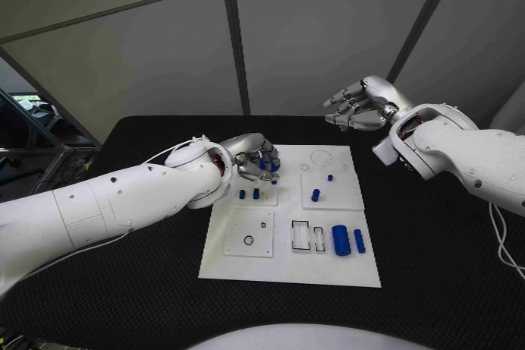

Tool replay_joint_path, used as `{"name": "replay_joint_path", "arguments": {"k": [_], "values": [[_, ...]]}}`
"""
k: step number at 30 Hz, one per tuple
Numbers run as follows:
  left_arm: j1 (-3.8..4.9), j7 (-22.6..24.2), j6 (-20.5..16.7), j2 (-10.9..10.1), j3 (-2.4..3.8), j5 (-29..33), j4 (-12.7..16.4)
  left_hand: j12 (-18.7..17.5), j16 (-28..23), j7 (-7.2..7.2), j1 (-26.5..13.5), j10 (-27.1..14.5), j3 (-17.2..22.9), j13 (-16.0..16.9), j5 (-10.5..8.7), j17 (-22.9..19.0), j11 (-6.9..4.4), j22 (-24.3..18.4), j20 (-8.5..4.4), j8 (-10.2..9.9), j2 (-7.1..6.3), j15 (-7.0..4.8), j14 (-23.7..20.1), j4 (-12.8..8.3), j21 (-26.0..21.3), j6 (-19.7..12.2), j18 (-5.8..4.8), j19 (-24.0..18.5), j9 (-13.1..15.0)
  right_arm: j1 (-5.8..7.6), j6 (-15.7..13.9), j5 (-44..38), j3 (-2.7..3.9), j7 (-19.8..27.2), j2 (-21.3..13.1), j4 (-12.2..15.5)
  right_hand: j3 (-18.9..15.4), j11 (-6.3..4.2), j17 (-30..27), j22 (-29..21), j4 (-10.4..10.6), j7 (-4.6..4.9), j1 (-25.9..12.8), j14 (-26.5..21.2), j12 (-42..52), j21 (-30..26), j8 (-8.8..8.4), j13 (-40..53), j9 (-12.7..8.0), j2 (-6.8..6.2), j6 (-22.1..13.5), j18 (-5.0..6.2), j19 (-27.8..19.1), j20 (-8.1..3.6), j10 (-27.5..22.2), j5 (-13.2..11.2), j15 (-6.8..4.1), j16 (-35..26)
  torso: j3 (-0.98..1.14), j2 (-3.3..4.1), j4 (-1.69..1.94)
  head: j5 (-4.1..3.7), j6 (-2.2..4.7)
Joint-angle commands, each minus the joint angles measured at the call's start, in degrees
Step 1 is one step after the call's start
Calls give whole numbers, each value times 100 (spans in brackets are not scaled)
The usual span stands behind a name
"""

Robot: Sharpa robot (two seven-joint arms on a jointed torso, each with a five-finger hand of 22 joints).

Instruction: Assemble the parts on the task board

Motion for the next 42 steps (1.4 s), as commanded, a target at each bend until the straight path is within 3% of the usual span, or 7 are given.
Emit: {"name": "replay_joint_path", "arguments": {"k": [1, 5, 9, 11, 15, 23, 42], "values": [[14, 423, 221, 138, -25, -901, -174, -52, 1059, -15, 72, 152, -70, -162, -16, 890, -31, 154, -51, -88, 8, -48, 649, 20, 264, 109, 14, 365, -184, 11, 1, 15, 3, 44, 8, -3, 23, 7, 7, -5, 2, 8, -44, 46, -18, -40, -1, -8, 1, 9, 31, 61, 21, 14, -20, 32, 8, -38, -2, 2, 7, -8, 11], [12, 398, 304, 292, -51, -1216, -355, -117, 2100, -29, 117, 265, -116, -358, -14, 1788, -53, 1321, -102, -199, 9, -77, 1081, 49, 1722, 255, -195, 926, -429, 11, 7, 15, 2, 43, 18, -4, 23, 7, 7, -5, 2, 8, -44, 46, -18, -40, -1, -8, 1, 9, 31, 61, 21, 14, -20, 32, 8, -38, 2, 5, 2, 1, 16], [11, 321, 380, 390, -60, -1388, -489, -220, 2425, -23, 141, 196, -155, -500, -17, 2005, -38, 1961, -111, -273, 4, -78, 1233, 65, 2502, 314, -310, 1171, -580, 11, 6, 15, 2, 41, 21, -5, 23, 7, 7, -5, 2, 8, -44, 46, -18, -40, -1, -8, 1, 9, 31, 61, 21, 14, -20, 32, 8, -38, 2, -7, 11, -1, -2], [10, 278, 394, 423, -62, -1443, -541, -251, 2778, -18, 168, 194, -154, -560, -15, 2395, -37, 2459, -121, -309, 25, -86, 1471, 65, 3135, 324, -410, 1389, -649, 11, 6, 15, 2, 40, 20, -2, 23, 7, 7, -5, 2, 8, -44, 46, -18, -40, -1, -8, 1, 9, 31, 61, 21, 14, -20, 32, 8, -38, 2, -1, 7, 28, 11], [8, 206, 475, 477, -64, -1500, -618, -286, 3036, -28, 212, 167, -135, -641, -11, 2666, -38, 2905, -129, -333, 53, -88, 1632, 58, 3688, 378, -497, 1552, -738, 11, 6, 15, 2, 38, 18, 1, 23, 7, 7, -5, 2, 8, -44, 46, -18, -40, -1, -8, 1, 9, 31, 61, 21, 14, -20, 32, 8, -38, 1, 0, 5, 11, 10], [4, 108, 740, 600, -67, -1635, -746, -292, 3265, -83, 264, 255, -54, -733, -7, 2912, -75, 3285, -152, -341, 89, -122, 1778, 53, 4153, 526, -569, 1678, -837, 11, 14, 15, 2, 35, 29, 3, 23, 7, 7, -5, 2, 8, -44, 46, -18, -40, -1, -8, 1, 9, 31, 61, 21, 14, -20, 32, 8, -38, 2, 1, 6, 25, 9], [-3, 53, 842, 663, -69, -1665, -895, -423, 3375, -120, 373, 462, 229, -907, 6, 2990, -110, 3427, -181, -382, 107, -162, 1845, 23, 4298, 765, -587, 1701, -948, 11, 18, 15, 1, 36, 36, 6, 28, 7, 11, -8, -2, 7, -41, 52, -20, -47, 1, -12, 2, 13, 33, 62, 24, 14, -20, 35, 8, -54, -1, -6, 4, 34, -14]]}}
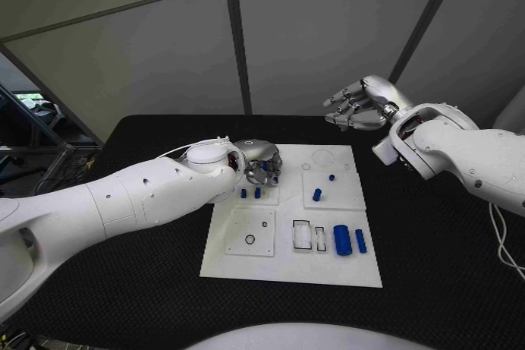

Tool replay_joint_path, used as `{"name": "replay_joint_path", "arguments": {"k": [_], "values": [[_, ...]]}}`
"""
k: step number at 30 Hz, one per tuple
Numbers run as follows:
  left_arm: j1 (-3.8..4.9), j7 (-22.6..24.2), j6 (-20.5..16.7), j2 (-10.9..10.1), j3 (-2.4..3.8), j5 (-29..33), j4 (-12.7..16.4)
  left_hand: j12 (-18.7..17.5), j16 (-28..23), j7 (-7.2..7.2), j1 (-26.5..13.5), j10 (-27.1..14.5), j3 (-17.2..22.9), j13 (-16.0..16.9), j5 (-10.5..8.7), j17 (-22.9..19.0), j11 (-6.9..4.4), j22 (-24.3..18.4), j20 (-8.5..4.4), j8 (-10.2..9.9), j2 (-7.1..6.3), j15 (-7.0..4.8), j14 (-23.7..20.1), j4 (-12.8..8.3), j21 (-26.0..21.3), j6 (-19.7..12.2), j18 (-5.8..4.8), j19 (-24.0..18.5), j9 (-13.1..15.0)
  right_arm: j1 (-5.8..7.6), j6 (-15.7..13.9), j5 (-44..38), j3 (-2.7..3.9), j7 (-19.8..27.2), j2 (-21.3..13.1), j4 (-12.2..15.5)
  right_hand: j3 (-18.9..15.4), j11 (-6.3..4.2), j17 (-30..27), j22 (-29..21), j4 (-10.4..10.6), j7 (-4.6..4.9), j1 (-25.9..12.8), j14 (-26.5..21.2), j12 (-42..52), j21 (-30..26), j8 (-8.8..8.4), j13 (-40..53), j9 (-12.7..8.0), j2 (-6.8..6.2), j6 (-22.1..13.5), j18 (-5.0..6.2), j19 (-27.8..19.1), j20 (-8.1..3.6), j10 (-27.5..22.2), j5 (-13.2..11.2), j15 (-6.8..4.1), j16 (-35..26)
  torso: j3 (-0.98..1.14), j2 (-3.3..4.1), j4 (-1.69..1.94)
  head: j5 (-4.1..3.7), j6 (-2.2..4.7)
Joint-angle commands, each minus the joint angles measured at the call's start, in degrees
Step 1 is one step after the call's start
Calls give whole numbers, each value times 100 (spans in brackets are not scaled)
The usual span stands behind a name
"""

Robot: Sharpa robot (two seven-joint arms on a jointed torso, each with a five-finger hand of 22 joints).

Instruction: Assemble the parts on the task board

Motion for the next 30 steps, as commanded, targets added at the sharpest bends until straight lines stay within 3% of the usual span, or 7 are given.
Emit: {"name": "replay_joint_path", "arguments": {"k": [1, 23, 30], "values": [[5, -44, 89, 13, 0, -72, -24, -32, 29, 5, 41, 57, 55, -22, 2, 2, 3, 17, -17, -37, -2, -39, 151, -1, 25, 40, 123, 42, -14, 11, 16, 15, 2, 38, -1, 8, 28, 6, 5, -5, -2, 7, -41, 52, -20, -20, 1, -5, 2, 13, 33, 62, 24, 14, -20, 35, 8, -19, 0, -1, -3, -2, -2], [-9, 9, 208, 119, -2, -72, -134, -217, 91, 20, -11, 236, 302, -177, -6, 36, -2, 158, -24, -190, -103, -42, 180, -8, 173, 76, 97, 64, -123, 11, 14, 15, 2, 44, 12, 10, 30, 5, 7, -7, -6, 6, -36, 56, -20, -23, 2, -7, 2, 13, 34, 63, 26, 14, -19, 36, 7, -27, 0, -2, 1, -12, -25], [-11, 39, 230, 131, -4, -70, -150, -283, 116, -14, 136, 453, 608, -231, -26, 43, -50, 246, -47, -190, -33, -83, 187, -144, 267, 273, 82, 77, -144, 11, 16, 15, 2, 46, 16, 10, 30, 5, 7, -7, -6, 6, -36, 56, -20, -23, 2, -7, 2, 13, 34, 63, 26, 14, -19, 36, 7, -27, 0, -1, -4, -7, -32]]}}
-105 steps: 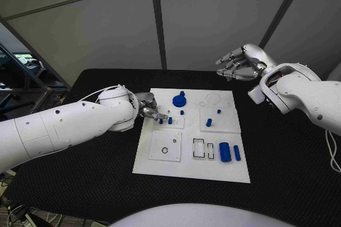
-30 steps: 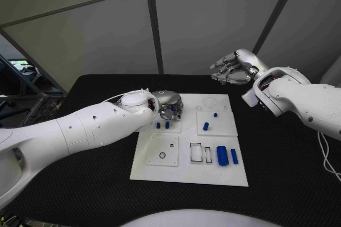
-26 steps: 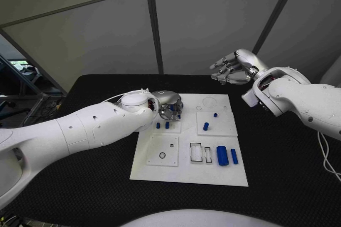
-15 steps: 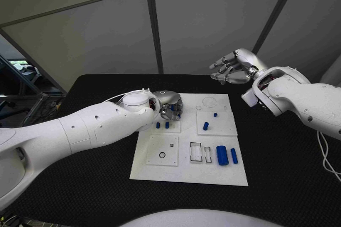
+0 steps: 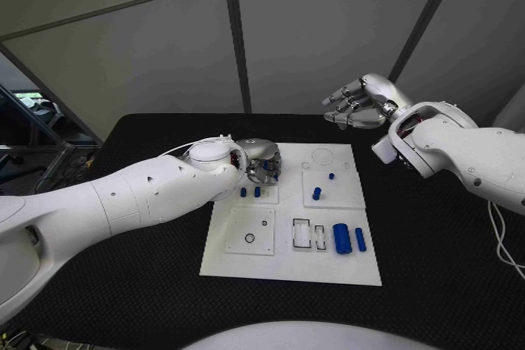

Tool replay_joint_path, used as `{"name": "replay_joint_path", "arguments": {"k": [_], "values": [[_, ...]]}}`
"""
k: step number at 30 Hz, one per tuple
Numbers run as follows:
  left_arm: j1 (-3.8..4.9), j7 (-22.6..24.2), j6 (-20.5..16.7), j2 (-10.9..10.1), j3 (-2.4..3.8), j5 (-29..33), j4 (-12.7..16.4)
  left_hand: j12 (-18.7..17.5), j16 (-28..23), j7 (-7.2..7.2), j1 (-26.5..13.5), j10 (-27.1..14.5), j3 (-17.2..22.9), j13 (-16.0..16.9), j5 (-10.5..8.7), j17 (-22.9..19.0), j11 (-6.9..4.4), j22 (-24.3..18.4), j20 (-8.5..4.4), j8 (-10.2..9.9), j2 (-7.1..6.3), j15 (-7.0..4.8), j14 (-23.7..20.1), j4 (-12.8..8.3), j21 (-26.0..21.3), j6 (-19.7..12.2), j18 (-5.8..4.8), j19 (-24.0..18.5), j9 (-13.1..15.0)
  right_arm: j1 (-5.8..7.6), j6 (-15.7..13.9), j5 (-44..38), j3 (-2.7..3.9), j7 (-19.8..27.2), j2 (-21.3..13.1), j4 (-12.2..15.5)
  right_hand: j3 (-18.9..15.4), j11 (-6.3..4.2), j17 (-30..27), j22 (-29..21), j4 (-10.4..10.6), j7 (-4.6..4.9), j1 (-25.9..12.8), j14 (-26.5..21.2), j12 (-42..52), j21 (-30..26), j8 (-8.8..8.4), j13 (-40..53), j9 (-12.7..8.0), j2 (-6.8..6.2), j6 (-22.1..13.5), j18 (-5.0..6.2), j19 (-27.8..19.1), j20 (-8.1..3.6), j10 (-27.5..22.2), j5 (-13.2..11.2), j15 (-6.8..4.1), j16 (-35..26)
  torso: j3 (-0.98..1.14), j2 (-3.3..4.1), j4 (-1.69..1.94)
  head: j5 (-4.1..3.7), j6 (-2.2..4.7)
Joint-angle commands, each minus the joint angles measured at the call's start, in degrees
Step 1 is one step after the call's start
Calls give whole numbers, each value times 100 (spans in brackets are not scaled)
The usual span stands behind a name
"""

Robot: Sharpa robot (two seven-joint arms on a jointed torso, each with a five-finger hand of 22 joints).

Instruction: Assemble the parts on the task board

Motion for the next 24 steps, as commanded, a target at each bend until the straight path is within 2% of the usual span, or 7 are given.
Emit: {"name": "replay_joint_path", "arguments": {"k": [1, 10, 13, 17, 20, 24], "values": [[-11, 70, 91, 13, -11, -42, -11, -70, 42, -22, 107, 125, 158, -23, -33, 10, -25, 213, -55, -13, 31, -44, 183, -73, 47, 107, -136, 80, -11, 11, 17, 15, 3, 45, 6, 4, 30, 6, 9, -8, -6, 7, -36, 35, -20, -23, 2, -9, 2, 13, 34, 63, 26, 14, -18, 36, -14, -27, 0, 0, -2, -4, -3], [-24, 242, -246, -1, -11, -41, 13, -259, 66, -113, 51, 629, 515, -74, -63, 11, -139, 273, -143, 21, 17, -141, 193, -278, 94, 547, -142, 86, 9, 11, 23, 15, 3, 47, 19, -4, 30, 6, 9, -8, -6, 7, -36, 35, -20, -23, 2, -9, 2, 13, 34, 63, 26, 14, -18, 36, -14, -27, -3, -3, 6, 0, 1], [-31, 261, -329, -23, -10, -41, 27, -374, 68, -96, 0, 688, 604, -96, -66, 2, -120, 276, -151, -43, -26, -131, 193, -355, 85, 563, -143, 82, -11, 11, 22, 15, 3, 46, 20, -8, 30, 6, 9, -8, -6, 7, -36, 35, -20, -23, 2, -9, 2, 13, 34, 63, 26, 14, -18, 36, -14, -27, -3, -7, 3, 20, 13], [-45, 276, -427, -75, -8, -17, 77, -471, 72, -62, -62, 719, 668, -109, -70, -4, -89, 275, -135, -100, -62, -105, 192, -411, 72, 572, -142, 76, -30, 11, 23, 15, 3, 48, 25, -14, 30, 6, 9, -8, -6, 7, -36, 35, -20, -23, 2, -9, 2, 13, 34, 63, 26, 14, -18, 36, -14, -27, 0, -6, -4, -3, 28], [-51, 283, -491, -121, -4, -5, 134, -515, 74, -42, -90, 728, 699, -115, -69, -8, -76, 254, -127, -127, -71, -94, 192, -433, 38, 574, -135, 66, -38, 11, 22, 15, 3, 46, 23, -16, 30, 6, 9, -8, -6, 7, -36, 35, -20, -23, 2, -9, 2, 13, 34, 63, 26, 14, -18, 36, -14, -27, -5, -10, 7, -15, 39], [-54, 296, -556, -210, 35, 2, 245, -544, 77, -30, -111, 737, 720, -117, -70, -8, -67, 247, -121, -146, -80, -86, 192, -449, 23, 576, -132, 62, -45, 11, 22, 15, 3, 47, 24, -24, 30, 6, 9, -8, -6, 7, -36, 35, -20, -23, 2, -9, 2, 13, 34, 63, 26, 14, -18, 36, -14, -27, -3, -12, 13, -10, 61]]}}
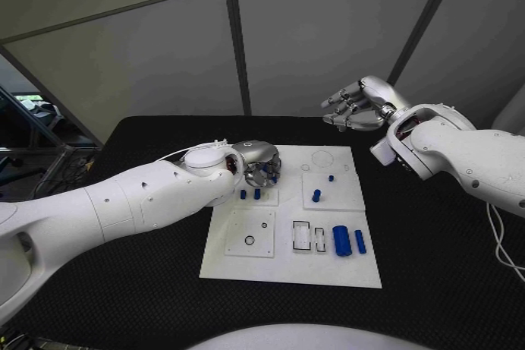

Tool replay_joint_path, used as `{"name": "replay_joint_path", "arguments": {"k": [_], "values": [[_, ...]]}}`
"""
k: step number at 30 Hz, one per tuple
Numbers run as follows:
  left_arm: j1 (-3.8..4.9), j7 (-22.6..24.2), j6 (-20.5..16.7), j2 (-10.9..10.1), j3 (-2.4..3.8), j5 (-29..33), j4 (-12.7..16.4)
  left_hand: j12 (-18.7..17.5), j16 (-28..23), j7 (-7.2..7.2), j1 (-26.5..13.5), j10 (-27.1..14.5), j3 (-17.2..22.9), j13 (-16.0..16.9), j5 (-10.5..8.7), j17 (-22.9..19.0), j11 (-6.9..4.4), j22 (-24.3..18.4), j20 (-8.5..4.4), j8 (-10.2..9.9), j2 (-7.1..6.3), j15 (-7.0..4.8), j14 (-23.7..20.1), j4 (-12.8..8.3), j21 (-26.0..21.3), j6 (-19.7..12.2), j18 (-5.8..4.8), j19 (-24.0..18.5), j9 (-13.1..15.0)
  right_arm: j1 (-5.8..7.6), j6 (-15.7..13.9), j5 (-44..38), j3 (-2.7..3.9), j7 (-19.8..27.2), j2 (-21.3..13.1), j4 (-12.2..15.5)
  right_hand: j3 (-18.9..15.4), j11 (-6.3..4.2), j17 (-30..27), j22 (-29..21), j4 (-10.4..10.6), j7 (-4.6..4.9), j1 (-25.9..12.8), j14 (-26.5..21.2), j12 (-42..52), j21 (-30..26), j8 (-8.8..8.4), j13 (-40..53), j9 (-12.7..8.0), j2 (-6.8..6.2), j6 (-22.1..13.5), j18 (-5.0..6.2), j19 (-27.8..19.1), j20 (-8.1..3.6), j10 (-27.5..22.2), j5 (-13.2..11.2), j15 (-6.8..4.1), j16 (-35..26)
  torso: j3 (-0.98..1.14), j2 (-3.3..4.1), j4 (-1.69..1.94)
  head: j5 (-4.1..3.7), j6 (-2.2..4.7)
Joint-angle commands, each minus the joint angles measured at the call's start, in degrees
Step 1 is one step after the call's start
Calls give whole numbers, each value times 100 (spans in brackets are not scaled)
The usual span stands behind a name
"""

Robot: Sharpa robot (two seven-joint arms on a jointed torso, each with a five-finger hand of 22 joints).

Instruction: Assemble the parts on the task board

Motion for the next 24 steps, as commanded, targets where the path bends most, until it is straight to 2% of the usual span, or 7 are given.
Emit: {"name": "replay_joint_path", "arguments": {"k": [1, 7, 11, 15, 19, 24], "values": [[4, 104, -224, -74, 54, 2, 105, -30, 32, 37, -63, 30, 36, -7, -21, -8, 18, 249, -7, -29, -7, 25, 204, 1, -28, 2, 39, 52, -4, 11, 20, 15, 3, 47, 3, -8, 30, 5, 5, -9, -6, 7, -36, 36, -20, -24, 2, -10, 2, 13, 34, 63, 26, 14, -19, 36, -14, -27, 1, -3, 9, 3, 19], [2, 64, -283, -302, 209, 1, 363, -53, 35, 41, -102, 53, 46, -5, -25, -8, 21, 244, -1, -39, -19, 31, 205, -5, -38, 21, 41, 50, -7, 10, 25, 15, 3, 54, 13, -32, 30, 5, 5, -9, -6, 7, -36, 36, -20, -24, 2, -10, 2, 13, 34, 63, 26, 14, -19, 36, -14, -27, -1, -1, 13, 23, 47], [3, 8, -215, -482, 270, 1, 530, -77, 38, 38, -149, 78, 51, -3, -30, -8, 19, 242, 4, -51, -35, 32, 205, -9, -45, 41, 43, 50, -9, 10, 30, 15, 3, 55, 19, -49, 30, 5, 5, -9, -6, 7, -36, 36, -20, -24, 2, -10, 2, 13, 34, 63, 26, 14, -19, 36, -14, -27, -2, 0, 18, 34, 37], [4, -69, -123, -654, 295, 1, 662, -91, 39, 34, -176, 91, 52, -1, -32, -11, 18, 245, 5, -57, -42, 31, 205, -8, -43, 52, 43, 51, -10, 9, 35, 15, 3, 54, 28, -66, 30, 5, 5, -9, -6, 7, -36, 36, -20, -24, 2, -10, 2, 13, 34, 63, 26, 14, -19, 36, -14, -27, 1, 5, 6, 49, 39], [1, -135, -38, -810, 304, 1, 748, -98, 39, 32, -190, 98, 53, 0, -33, -12, 16, 245, 6, -60, -43, 31, 204, -8, -45, 59, 43, 51, -10, 9, 43, 15, 2, 56, 37, -80, 30, 5, 5, -9, -6, 7, -36, 36, -20, -24, 2, -10, 2, 13, 34, 63, 26, 14, -19, 36, -14, -27, -6, 7, 10, 58, 34], [-8, -178, 60, -916, 305, 1, 769, -120, 41, 27, -234, 114, 48, 2, -35, -14, 14, 244, 7, -71, -57, 29, 204, -4, -49, 71, 45, 50, -12, 7, 50, 15, 2, 54, 43, -91, 30, 5, 5, -9, -6, 7, -36, 36, -20, -24, 2, -10, 2, 13, 34, 63, 26, 14, -19, 36, -14, -27, -1, 6, 10, 75, 26]]}}
